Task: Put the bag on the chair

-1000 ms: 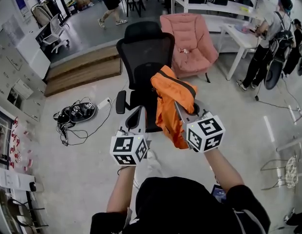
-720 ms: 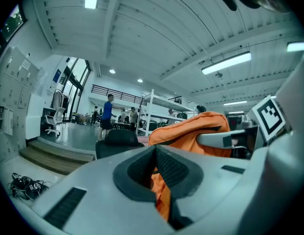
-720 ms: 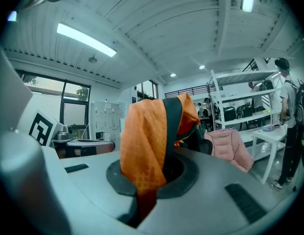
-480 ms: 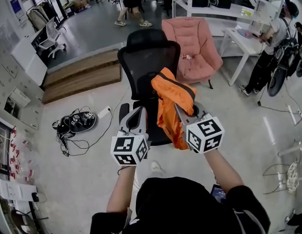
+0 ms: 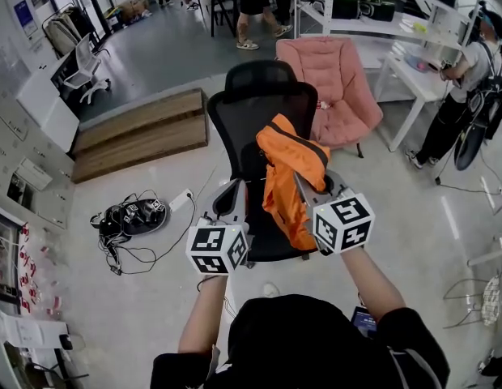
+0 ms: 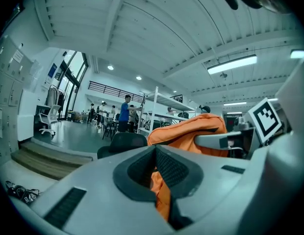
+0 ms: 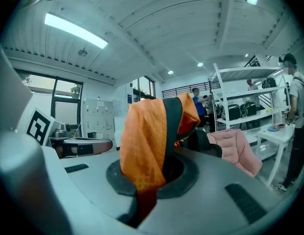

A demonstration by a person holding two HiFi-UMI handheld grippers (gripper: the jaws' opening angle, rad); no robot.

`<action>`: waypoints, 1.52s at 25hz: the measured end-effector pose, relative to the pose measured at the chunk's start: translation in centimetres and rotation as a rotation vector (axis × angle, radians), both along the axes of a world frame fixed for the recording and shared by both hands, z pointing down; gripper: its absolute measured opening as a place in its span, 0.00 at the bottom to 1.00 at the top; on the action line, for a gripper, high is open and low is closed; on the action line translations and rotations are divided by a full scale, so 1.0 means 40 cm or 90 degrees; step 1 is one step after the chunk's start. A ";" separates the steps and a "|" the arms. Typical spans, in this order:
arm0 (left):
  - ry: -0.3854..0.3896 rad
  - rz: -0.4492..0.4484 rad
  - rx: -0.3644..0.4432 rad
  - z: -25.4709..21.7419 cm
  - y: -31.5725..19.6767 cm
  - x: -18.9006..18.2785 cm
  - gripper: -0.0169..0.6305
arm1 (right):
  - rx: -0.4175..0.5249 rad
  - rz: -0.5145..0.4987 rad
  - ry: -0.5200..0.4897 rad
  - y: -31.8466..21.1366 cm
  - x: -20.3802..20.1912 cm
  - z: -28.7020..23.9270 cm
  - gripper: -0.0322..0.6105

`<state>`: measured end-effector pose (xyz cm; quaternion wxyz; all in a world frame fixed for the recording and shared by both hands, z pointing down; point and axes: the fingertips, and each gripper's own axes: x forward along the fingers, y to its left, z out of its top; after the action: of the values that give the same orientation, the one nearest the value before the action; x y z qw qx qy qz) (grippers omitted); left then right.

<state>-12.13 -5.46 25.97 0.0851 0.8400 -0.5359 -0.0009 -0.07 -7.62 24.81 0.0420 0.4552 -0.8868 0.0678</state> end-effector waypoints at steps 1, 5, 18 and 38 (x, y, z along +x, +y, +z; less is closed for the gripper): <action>-0.001 0.003 0.000 0.001 -0.019 -0.011 0.04 | -0.001 0.001 0.000 -0.018 -0.013 0.001 0.07; -0.002 0.013 -0.004 -0.001 -0.074 -0.051 0.04 | -0.005 0.004 0.000 -0.074 -0.059 0.004 0.07; 0.000 0.018 -0.025 0.046 -0.158 -0.112 0.04 | -0.030 0.015 0.000 -0.182 -0.103 0.060 0.07; 0.011 -0.001 -0.083 0.150 -0.378 -0.033 0.04 | -0.093 -0.025 0.035 -0.401 -0.056 0.193 0.07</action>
<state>-13.46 -20.59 31.96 0.1442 0.8322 -0.5347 0.0263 -2.33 -23.65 32.53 0.1009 0.4354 -0.8867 0.1185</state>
